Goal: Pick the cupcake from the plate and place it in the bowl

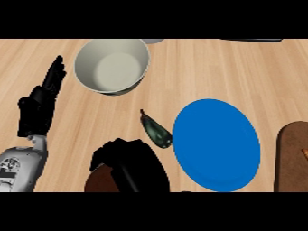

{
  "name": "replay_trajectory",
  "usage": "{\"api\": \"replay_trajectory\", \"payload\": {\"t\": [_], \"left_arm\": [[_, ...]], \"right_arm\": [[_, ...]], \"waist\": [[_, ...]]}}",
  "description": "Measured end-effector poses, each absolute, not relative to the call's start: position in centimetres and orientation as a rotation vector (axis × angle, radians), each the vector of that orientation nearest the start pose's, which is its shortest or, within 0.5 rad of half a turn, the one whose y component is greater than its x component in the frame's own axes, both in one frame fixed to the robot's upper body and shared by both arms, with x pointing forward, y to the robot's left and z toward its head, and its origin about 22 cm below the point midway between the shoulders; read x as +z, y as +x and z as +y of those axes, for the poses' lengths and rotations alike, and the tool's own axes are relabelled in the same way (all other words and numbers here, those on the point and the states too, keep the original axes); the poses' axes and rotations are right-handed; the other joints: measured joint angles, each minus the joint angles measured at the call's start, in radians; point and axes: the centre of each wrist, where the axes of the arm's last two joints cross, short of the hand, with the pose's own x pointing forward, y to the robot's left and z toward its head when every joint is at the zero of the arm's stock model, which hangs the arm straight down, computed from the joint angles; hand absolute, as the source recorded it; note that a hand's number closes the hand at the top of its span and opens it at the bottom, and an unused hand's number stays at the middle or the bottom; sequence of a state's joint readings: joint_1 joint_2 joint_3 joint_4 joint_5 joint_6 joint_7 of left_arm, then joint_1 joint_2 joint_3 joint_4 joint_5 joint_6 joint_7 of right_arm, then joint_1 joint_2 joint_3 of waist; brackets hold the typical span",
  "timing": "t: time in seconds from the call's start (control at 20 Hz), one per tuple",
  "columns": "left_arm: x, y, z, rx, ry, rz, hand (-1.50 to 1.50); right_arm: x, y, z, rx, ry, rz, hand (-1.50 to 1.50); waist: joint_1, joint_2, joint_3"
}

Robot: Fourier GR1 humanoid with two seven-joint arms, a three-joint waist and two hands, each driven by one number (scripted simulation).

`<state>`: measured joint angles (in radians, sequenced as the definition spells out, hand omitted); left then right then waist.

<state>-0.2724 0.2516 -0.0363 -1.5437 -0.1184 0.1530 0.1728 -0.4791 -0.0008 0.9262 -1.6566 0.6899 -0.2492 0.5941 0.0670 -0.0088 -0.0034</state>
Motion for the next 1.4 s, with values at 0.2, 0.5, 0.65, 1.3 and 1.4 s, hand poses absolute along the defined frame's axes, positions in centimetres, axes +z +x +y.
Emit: {"api": "replay_trajectory", "payload": {"t": [0.2, 0.5, 0.65, 1.3, 1.4], "left_arm": [[8.0, 30.4, 24.6, -0.228, 0.326, -1.659, 0.00], [8.2, 30.4, 24.2, -0.243, 0.314, -1.668, 0.00], [8.1, 30.5, 23.7, -0.242, 0.310, -1.680, 0.00], [8.4, 30.1, 23.1, -0.245, 0.312, -1.693, 0.00], [8.6, 30.1, 22.9, -0.246, 0.309, -1.704, 0.00]], "right_arm": [[11.4, 20.7, 1.2, 0.889, -0.332, -1.818, 1.50], [13.9, 24.8, 3.3, 0.718, -0.435, -1.835, 1.50], [14.7, 27.2, 4.1, 0.654, -0.470, -1.847, 1.50], [13.9, 37.5, 3.4, 0.652, -0.897, -1.836, 1.50], [12.9, 38.5, 2.5, 0.655, -0.945, -1.819, 1.50]], "waist": [[0.017, 0.007, 0.000], [0.037, 0.016, 0.000], [0.040, 0.023, 0.001], [0.039, 0.036, 0.001], [0.045, 0.039, 0.001]]}}
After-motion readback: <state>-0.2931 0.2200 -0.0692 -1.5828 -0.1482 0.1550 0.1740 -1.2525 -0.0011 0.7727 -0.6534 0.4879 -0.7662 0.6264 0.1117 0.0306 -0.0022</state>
